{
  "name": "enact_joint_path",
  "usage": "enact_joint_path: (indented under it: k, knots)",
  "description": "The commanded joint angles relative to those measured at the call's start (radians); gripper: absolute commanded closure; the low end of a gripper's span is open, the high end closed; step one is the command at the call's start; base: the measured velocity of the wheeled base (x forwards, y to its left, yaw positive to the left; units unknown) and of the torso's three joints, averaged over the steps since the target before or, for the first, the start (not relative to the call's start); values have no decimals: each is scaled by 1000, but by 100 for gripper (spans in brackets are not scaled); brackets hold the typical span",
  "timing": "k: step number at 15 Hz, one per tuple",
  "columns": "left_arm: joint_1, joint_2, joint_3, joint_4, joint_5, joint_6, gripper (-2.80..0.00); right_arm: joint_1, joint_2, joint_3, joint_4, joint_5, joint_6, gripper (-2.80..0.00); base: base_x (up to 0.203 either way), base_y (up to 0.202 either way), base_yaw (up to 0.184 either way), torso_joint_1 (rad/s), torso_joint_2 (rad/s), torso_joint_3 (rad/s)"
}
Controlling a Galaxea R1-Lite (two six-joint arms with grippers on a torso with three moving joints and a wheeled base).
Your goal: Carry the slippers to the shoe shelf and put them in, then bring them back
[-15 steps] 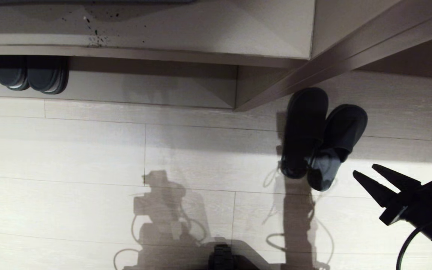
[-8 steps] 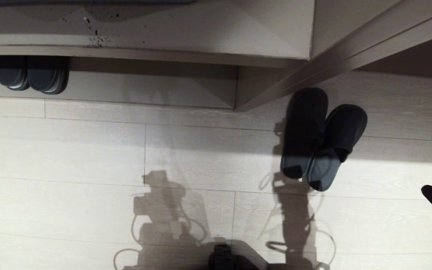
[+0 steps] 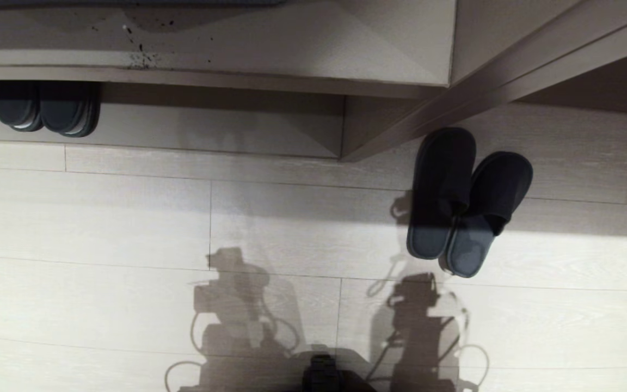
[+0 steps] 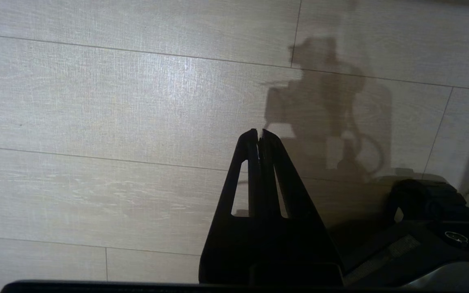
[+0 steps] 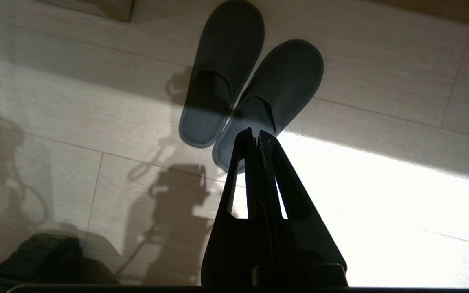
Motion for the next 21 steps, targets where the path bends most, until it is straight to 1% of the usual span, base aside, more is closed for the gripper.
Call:
enact_joint_path:
  k: [1,3,5,7,8,9,10,15,18,21]
  knots:
    - [0,0,0,0,0,-1,0,7,-88,31,-3,-5,-7,0,0,0,0,0,0,0]
    - [0,0,0,0,0,-1,0,9,-156,75,21,-3,-11,0,0,0,0,0,0,0]
    - [0,0,1,0,0,-1,0,10,-247,113,126,-8,-13,0,0,0,0,0,0,0]
    - [0,0,0,0,0,-1,0,11,-245,147,195,-42,-16,0,0,0,0,0,0,0]
    - [0,0,0,0,0,-1,0,11,-244,148,252,-78,-10,0,0,0,0,0,0,0]
    - [0,0,0,0,0,-1,0,11,-243,148,308,-92,9,0,0,0,0,0,0,0]
    - [0,-1,0,0,0,-1,0,11,-243,150,312,-98,24,0,0,0,0,0,0,0]
    - [0,0,0,0,0,-2,0,11,-244,150,313,-102,41,0,0,0,0,1,1,41]
    - [0,0,0,0,0,-4,0,11,-245,150,311,-102,101,0,0,0,0,-2,2,194]
    - [0,0,1,0,0,-4,0,11,-245,150,309,-103,107,0,0,0,0,3,3,204]
